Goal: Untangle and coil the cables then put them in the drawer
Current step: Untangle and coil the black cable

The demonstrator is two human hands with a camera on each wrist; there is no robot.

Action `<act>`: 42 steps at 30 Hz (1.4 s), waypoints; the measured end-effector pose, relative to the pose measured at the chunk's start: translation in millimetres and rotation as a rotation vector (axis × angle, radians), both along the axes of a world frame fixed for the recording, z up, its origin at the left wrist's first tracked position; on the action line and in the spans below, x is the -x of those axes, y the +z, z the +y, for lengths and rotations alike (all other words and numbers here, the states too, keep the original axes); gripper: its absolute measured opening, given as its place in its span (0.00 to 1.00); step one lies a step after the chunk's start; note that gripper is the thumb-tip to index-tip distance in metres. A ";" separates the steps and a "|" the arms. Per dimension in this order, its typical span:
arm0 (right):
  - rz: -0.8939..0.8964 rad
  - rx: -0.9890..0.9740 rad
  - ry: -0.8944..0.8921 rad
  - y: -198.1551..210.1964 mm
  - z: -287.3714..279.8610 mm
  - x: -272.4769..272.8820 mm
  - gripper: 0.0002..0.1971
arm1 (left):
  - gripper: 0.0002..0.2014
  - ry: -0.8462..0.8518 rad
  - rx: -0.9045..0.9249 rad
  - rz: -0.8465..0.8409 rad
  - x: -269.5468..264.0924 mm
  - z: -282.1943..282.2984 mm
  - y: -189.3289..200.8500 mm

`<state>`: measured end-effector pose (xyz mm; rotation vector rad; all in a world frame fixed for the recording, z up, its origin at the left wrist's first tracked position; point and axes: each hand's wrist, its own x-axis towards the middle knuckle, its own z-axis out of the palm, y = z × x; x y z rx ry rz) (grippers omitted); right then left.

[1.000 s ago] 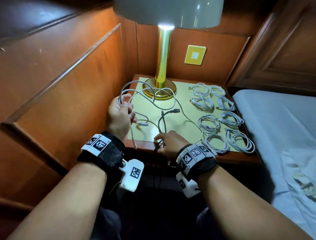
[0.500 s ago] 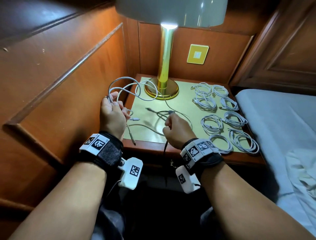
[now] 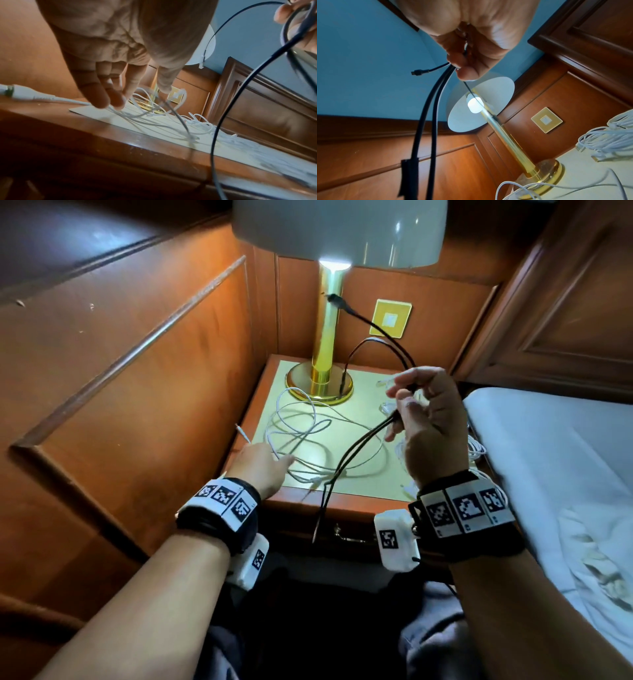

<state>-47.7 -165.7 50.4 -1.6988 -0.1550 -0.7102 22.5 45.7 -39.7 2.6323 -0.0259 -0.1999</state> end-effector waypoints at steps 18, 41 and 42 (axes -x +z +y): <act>0.374 -0.202 0.339 -25.6 6.0 114.7 0.04 | 0.21 -0.462 1.010 0.238 137.3 -21.3 44.8; 0.577 -0.056 0.101 -108.6 -34.8 218.1 0.15 | 0.10 -0.342 0.472 -0.624 213.3 -29.7 9.6; 0.601 -0.173 0.153 -107.5 -34.1 219.7 0.15 | 0.09 -0.330 0.482 -0.606 212.2 -31.5 7.4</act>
